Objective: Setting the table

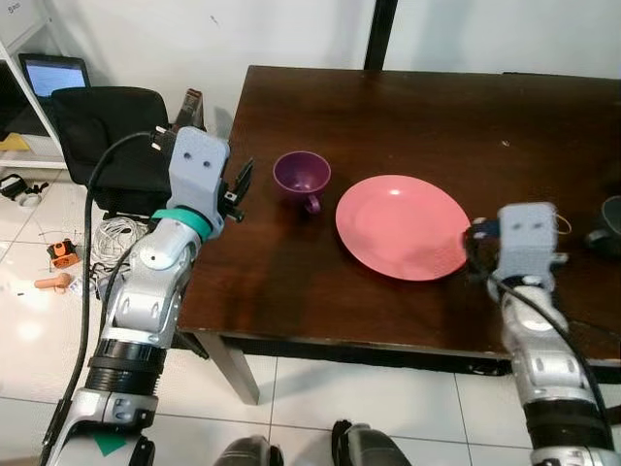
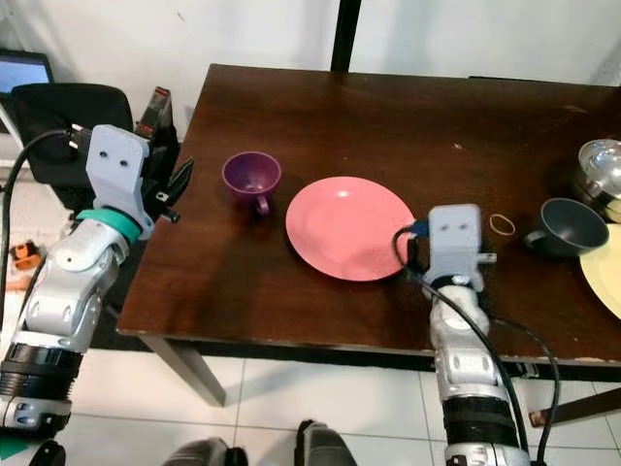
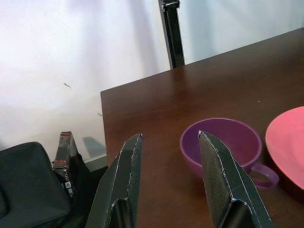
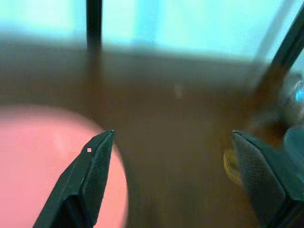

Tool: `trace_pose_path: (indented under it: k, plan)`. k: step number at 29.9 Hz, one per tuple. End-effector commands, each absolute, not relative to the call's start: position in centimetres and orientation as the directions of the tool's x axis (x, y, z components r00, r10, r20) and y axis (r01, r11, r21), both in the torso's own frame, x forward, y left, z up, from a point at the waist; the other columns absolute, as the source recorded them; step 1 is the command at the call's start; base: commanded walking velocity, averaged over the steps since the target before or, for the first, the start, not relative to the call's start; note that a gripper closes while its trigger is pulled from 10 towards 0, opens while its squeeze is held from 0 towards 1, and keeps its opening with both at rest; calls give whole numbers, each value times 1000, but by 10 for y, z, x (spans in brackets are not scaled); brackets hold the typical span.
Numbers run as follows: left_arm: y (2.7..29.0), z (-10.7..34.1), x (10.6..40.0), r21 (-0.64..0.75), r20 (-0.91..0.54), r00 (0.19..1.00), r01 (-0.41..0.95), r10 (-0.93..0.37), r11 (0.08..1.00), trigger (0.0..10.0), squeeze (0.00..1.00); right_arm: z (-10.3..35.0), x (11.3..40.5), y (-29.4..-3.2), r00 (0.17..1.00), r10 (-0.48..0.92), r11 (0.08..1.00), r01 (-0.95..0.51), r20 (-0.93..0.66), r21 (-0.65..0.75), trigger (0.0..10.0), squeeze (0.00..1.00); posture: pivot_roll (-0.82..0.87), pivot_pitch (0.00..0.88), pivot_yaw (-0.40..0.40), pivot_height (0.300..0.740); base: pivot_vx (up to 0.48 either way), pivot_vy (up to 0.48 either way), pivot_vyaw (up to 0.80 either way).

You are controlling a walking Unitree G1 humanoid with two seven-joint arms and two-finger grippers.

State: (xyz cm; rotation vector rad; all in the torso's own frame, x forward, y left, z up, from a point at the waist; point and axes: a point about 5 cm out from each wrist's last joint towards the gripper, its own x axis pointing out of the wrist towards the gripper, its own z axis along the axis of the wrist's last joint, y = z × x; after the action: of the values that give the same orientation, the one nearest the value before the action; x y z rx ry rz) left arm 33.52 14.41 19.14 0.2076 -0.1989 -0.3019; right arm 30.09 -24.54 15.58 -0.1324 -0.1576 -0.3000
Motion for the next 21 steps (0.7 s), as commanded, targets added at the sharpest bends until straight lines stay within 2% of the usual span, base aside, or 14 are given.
trace_pose_path:
  k: [1, 10, 13, 14, 15, 16, 17, 18, 20, 21]
  plan:
    - [142, 187, 336, 239, 144, 935, 284, -323, 929, 10000, 0, 183, 299, -243, 912, -282, 957, 289, 299, 20, 10000, 0, 18, 0, 67, 740, 0, 0, 0]
    - [140, 186, 335, 243, 147, 934, 285, -326, 927, 10000, 0, 194, 303, -228, 915, -226, 974, 224, 334, 43, 10000, 0, 21, 0, 61, 740, 0, 0, 0]
    - [140, 186, 335, 244, 148, 934, 284, -325, 927, 10000, 0, 186, 306, -223, 937, -193, 977, 211, 291, -31, 10000, 0, 24, 0, 60, 740, 0, 0, 0]
    - [140, 186, 335, 246, 148, 934, 283, -325, 927, 10000, 0, 176, 310, -216, 958, -155, 977, 184, 240, -106, 10000, 0, 24, 0, 60, 740, 0, 0, 0]
    - [140, 186, 335, 246, 148, 934, 283, -325, 927, 10000, 0, 176, 310, -216, 958, -155, 977, 184, 240, -106, 10000, 0, 24, 0, 60, 740, 0, 0, 0]
    - [139, 187, 335, 248, 148, 934, 284, -326, 926, 10000, 0, 168, 314, -209, 973, -117, 968, 157, 197, -197, 10000, 0, 24, 0, 68, 740, 0, 0, 0]
    - [139, 187, 335, 248, 148, 934, 284, -326, 926, 10000, 0, 168, 314, -209, 973, -117, 968, 157, 197, -197, 10000, 0, 24, 0, 68, 740, 0, 0, 0]
    - [139, 188, 336, 255, 151, 931, 288, -332, 923, 10000, 0, 161, 319, -202, 984, -70, 956, 113, 164, -271, 10000, 0, 25, 0, 68, 740, 0, 0, 0]
    - [139, 188, 336, 255, 151, 931, 288, -332, 923, 10000, 0, 161, 319, -202, 984, -70, 956, 113, 164, -271, 10000, 0, 25, 0, 68, 740, 0, 0, 0]
    - [139, 190, 336, 262, 154, 929, 291, -338, 920, 10000, 0, 157, 323, -196, 990, -34, 942, 78, 140, -325, 10000, 0, 29, 0, 66, 740, 0, 0, 0]
